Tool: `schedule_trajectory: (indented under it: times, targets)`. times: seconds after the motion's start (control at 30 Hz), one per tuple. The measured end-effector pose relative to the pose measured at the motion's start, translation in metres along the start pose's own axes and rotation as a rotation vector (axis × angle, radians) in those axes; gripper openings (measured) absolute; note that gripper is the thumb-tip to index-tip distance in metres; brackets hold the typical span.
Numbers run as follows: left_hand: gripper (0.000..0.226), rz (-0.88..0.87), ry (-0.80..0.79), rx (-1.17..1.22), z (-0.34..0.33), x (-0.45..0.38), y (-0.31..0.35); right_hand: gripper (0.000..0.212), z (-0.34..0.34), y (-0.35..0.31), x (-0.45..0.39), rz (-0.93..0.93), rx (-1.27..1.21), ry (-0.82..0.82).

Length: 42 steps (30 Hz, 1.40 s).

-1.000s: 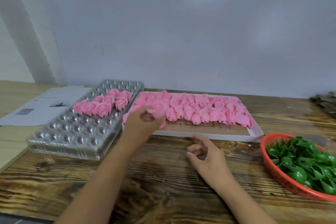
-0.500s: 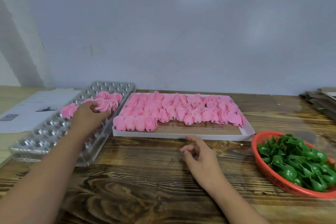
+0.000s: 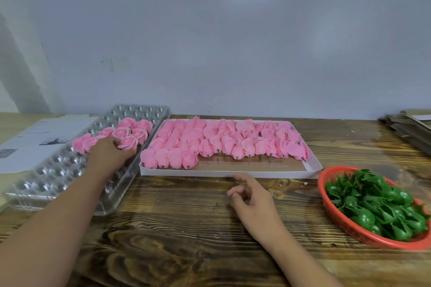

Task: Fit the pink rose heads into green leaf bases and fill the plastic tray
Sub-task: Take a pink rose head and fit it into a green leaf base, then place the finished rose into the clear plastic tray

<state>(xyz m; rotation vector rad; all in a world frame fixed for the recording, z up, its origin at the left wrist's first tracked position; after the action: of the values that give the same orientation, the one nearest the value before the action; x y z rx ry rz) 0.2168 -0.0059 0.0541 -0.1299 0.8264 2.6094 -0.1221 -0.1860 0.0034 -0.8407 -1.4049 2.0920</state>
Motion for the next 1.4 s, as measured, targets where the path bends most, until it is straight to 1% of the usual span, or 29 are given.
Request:
schedule_trajectory:
  times: [0.13, 0.3, 0.43, 0.5, 0.53, 0.57, 0.77, 0.83, 0.9, 1.27, 1.4]
  targets:
    - [0.031, -0.006, 0.029, -0.025, 0.001, -0.001, -0.001, 0.042, -0.001, 0.002, 0.000, -0.005, 0.002, -0.003]
    - [0.024, -0.022, 0.005, 0.003, 0.001, 0.000, 0.002, 0.042, -0.001, 0.001, 0.000, -0.001, 0.008, -0.001]
    - [0.025, -0.031, 0.001, 0.019, 0.001, 0.002, 0.002, 0.045, -0.002, 0.000, -0.001, -0.008, 0.011, -0.007]
    - [0.020, -0.034, -0.005, 0.008, 0.001, 0.001, 0.004, 0.045, -0.002, 0.000, -0.001, -0.006, 0.016, -0.008]
    - [0.022, -0.035, -0.008, -0.003, 0.002, 0.001, 0.005, 0.045, -0.002, 0.000, -0.001, -0.004, 0.019, -0.006]
    - [0.025, -0.033, -0.014, -0.011, 0.003, 0.001, 0.006, 0.045, -0.002, 0.000, -0.001, -0.004, 0.021, -0.004]
    - [0.023, 0.020, -0.052, -0.060, 0.006, -0.002, 0.008, 0.044, -0.002, 0.003, -0.001, -0.008, 0.012, 0.000]
    - [0.019, 0.030, -0.088, -0.054, 0.006, -0.002, 0.009, 0.044, -0.002, 0.003, -0.001, -0.005, 0.008, 0.004]
    - [0.020, 0.046, -0.123, -0.050, 0.007, -0.002, 0.010, 0.044, -0.002, 0.004, -0.001, -0.003, 0.002, 0.014]
    - [0.020, 0.062, -0.139, -0.087, 0.000, -0.001, 0.009, 0.043, -0.002, 0.004, -0.001, -0.009, -0.015, 0.017]
    - [0.026, 0.065, -0.138, -0.087, 0.003, 0.002, 0.012, 0.043, -0.001, 0.002, -0.001, -0.014, -0.016, 0.012]
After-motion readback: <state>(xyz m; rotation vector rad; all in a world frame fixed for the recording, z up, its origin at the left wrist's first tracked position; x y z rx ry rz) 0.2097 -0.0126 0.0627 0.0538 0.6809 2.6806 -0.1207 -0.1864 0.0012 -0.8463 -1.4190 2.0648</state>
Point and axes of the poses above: each hand's wrist, its own x-axis away from the middle knuckle, its own z-axis out of the back of the hand, y = z × x, the point moved 6 cm from there along -x, towards the middle knuckle, and after that the axes turned 9 degrees about -x, right-handed, at the moved point
